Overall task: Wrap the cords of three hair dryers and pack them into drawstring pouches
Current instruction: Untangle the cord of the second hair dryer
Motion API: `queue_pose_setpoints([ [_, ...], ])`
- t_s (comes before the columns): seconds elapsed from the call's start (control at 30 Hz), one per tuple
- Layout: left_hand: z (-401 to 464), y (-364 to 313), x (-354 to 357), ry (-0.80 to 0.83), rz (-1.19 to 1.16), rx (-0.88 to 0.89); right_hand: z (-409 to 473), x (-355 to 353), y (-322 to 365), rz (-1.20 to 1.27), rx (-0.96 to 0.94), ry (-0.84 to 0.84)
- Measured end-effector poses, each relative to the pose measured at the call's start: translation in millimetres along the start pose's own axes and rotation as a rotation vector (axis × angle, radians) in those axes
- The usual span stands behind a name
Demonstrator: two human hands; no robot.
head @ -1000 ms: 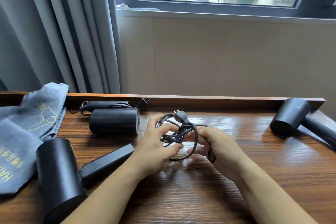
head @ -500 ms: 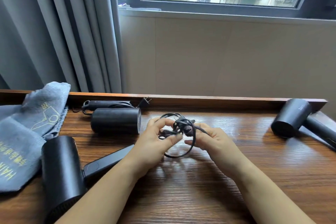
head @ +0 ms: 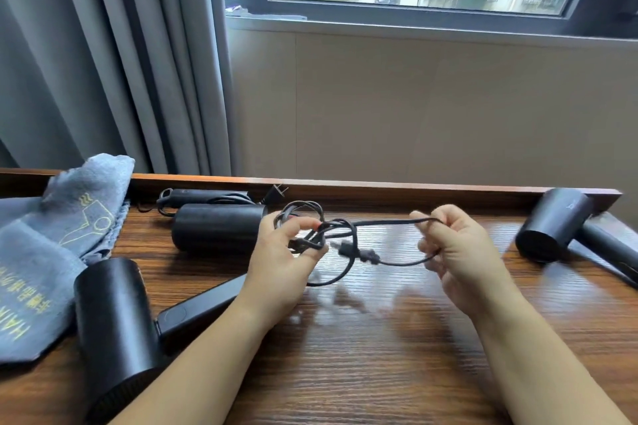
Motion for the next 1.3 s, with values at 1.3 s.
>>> queue_pose_setpoints([
  [1.3,-4.1,2.5,8.7,0.095,0.23,0.046,-8.3,22.2,-17.4,-0.426,-0.126,0.136],
])
Point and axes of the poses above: each hand's wrist, its own z-axis towards the middle knuckle, its own x-axis out of the palm, y = z × x, the point moved 5 cm from there along z, towards the middle knuckle, and after that the axes turned 1 degree about y, right-handed, at the moved point
